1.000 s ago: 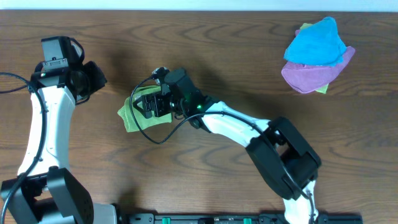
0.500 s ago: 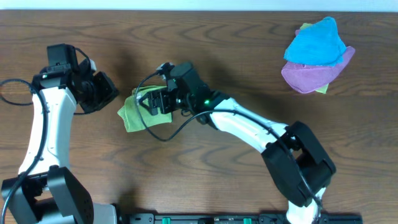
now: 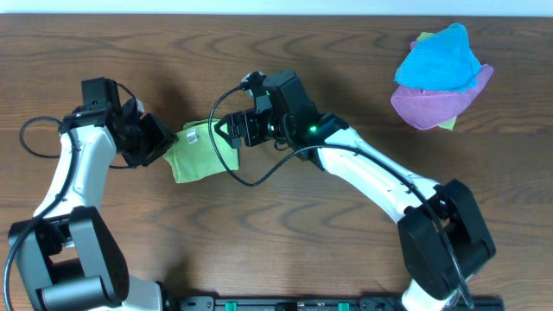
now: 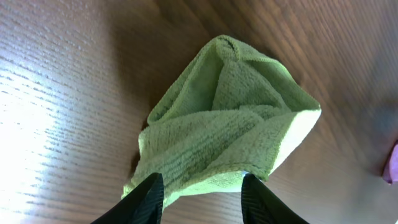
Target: Fold the cloth
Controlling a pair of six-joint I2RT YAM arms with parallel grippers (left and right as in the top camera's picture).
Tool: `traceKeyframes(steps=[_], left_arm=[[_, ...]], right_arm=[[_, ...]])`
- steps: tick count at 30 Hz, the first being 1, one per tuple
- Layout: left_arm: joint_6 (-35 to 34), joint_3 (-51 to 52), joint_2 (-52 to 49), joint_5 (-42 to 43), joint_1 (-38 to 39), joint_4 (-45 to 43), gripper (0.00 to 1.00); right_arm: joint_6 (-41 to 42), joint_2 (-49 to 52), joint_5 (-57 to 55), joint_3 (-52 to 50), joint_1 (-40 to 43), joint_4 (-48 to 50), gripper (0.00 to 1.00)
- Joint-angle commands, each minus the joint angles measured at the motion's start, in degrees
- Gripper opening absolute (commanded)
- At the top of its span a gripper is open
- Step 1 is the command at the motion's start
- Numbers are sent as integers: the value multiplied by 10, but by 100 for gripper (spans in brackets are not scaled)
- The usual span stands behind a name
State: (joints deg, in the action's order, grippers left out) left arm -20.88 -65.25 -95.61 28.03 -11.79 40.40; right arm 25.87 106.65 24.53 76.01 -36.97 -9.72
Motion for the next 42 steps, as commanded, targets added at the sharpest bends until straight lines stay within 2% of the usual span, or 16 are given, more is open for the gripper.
traceKeyframes(steps=[1,13,24,32,42], left_arm=[[16,2,-12,-16,-2,-5,43],[42,3,-42,-23,2,-6,42],[47,3,-42,-32,36,-6,38],[81,12,-55,-52,37,-6,37],[106,15,-70,-71,37,-15,29]], right_arm=[[-18,-10,11,8,2,-4,92],[-24,-10,14,8,2,-4,91],[-28,-10,14,8,8,-4,91],[-28,-10,14,8,10,-4,91],[-28,-10,14,8,10,-4,91]])
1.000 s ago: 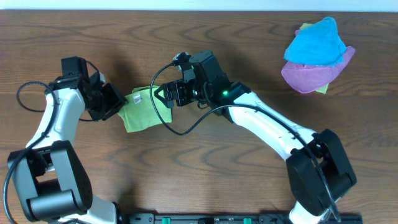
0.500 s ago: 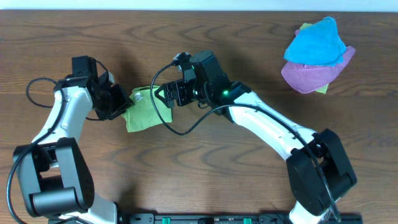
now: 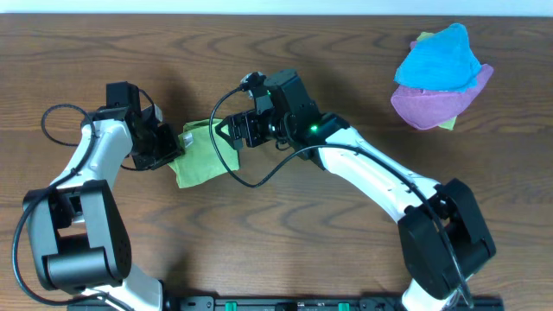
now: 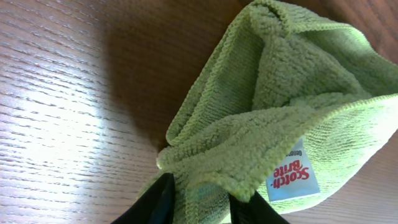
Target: Fold the cloth
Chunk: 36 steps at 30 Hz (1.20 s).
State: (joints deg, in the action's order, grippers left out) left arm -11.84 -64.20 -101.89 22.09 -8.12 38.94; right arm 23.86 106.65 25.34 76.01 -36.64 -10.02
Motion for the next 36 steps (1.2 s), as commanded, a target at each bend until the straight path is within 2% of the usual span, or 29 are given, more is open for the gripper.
traceKeyframes(steps=[1,9,22,36], left_arm=[[16,4,-8,-14,1,0,26],[25,4,-8,-15,4,0,6],[2,-5,-6,20,8,-15,6],[-16,-92,-3,61,8,12,6]], right_arm=[[-8,-10,6,8,7,-1,91],[-8,-10,6,8,7,2,91],[-8,-10,-5,8,7,-1,90],[-19,-9,-48,8,6,-55,89]])
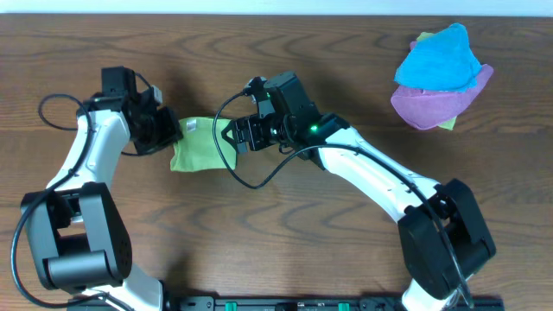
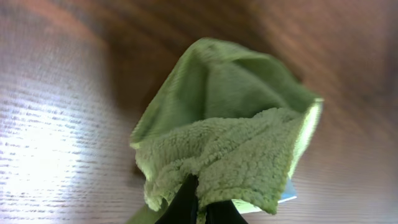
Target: Fold the cloth
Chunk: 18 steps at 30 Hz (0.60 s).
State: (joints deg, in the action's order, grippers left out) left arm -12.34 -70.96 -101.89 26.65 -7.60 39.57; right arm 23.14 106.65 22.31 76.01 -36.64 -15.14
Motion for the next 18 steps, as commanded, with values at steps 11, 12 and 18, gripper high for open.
traceKeyframes(steps=[11,12,18], left_arm=[[-16,-50,-3,19,2,-1,6],[-16,-50,-3,19,3,-7,5],[-16,-50,-8,-3,12,-41,6]], right_arm=[[-14,-9,-17,8,6,-12,89],[-14,-9,-17,8,6,-12,89],[-14,-9,-10,8,6,-11,89]])
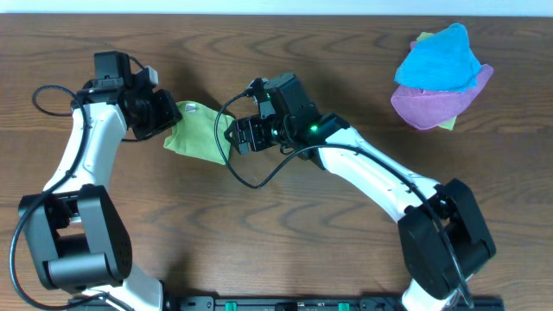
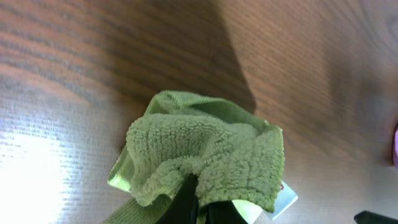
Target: Fold the cloth
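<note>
A green terry cloth (image 1: 200,134) with a white label (image 2: 283,198) lies bunched on the wooden table left of centre. My left gripper (image 1: 166,116) is shut on the cloth's left edge, and the fabric drapes over its dark fingertips (image 2: 186,202) in the left wrist view. The cloth (image 2: 208,155) hangs raised from the table there. My right gripper (image 1: 237,135) rests at the cloth's right edge. Its jaws are too dark in the overhead view to read.
A pile of other cloths sits at the far right: a blue one (image 1: 438,57) on top of a purple one (image 1: 432,105). Black cables loop beside both arms. The table's front edge holds a black rail (image 1: 285,303).
My left gripper, still shut on the cloth's left edge, has moved toward the far side of the table. The cloth's left part now slants up toward it. The right gripper has barely moved.
My left gripper first stood open at the cloth's left edge, with the right gripper at the right edge. Then its fingers were around a fold of the edge. Then it was shut on the fold, and now it holds that edge farther back.
</note>
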Controlling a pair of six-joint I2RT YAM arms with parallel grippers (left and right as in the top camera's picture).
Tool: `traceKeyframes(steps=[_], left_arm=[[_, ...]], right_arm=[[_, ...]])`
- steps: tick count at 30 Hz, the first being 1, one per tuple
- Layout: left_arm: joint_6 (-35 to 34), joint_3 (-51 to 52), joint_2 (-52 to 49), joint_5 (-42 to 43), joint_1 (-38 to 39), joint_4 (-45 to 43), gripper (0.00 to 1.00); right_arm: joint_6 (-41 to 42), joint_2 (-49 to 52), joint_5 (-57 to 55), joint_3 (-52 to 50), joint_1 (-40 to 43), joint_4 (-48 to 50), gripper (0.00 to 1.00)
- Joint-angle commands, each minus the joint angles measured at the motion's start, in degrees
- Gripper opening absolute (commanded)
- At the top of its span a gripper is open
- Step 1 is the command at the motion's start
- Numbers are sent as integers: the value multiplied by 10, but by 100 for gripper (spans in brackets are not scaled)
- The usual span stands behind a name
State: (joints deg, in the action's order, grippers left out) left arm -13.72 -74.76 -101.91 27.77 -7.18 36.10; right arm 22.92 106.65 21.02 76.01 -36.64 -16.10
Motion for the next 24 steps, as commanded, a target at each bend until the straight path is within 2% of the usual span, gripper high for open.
traceKeyframes(steps=[1,7,8,11,14,17,20,24], left_arm=[[-2,-12,-11,-16,10,-11,6],[-2,-12,-27,-32,22,-18,5],[-2,-12,-28,-34,22,-16,8],[1,-11,-30,-45,22,-11,24],[5,-12,-30,-66,22,-3,50],[14,-12,-30,-72,22,-1,67],[20,-12,-28,-74,20,-1,76],[19,-16,-14,-82,12,0,81]], right_arm=[[-11,-9,3,8,6,-2,89],[-11,-9,4,8,6,-2,89],[-11,-9,5,8,6,-2,90],[-11,-9,11,8,6,0,92],[-11,-9,35,8,6,16,93],[-10,-9,51,8,4,34,93],[-7,-9,54,8,3,43,93],[-12,-18,54,8,9,45,93]])
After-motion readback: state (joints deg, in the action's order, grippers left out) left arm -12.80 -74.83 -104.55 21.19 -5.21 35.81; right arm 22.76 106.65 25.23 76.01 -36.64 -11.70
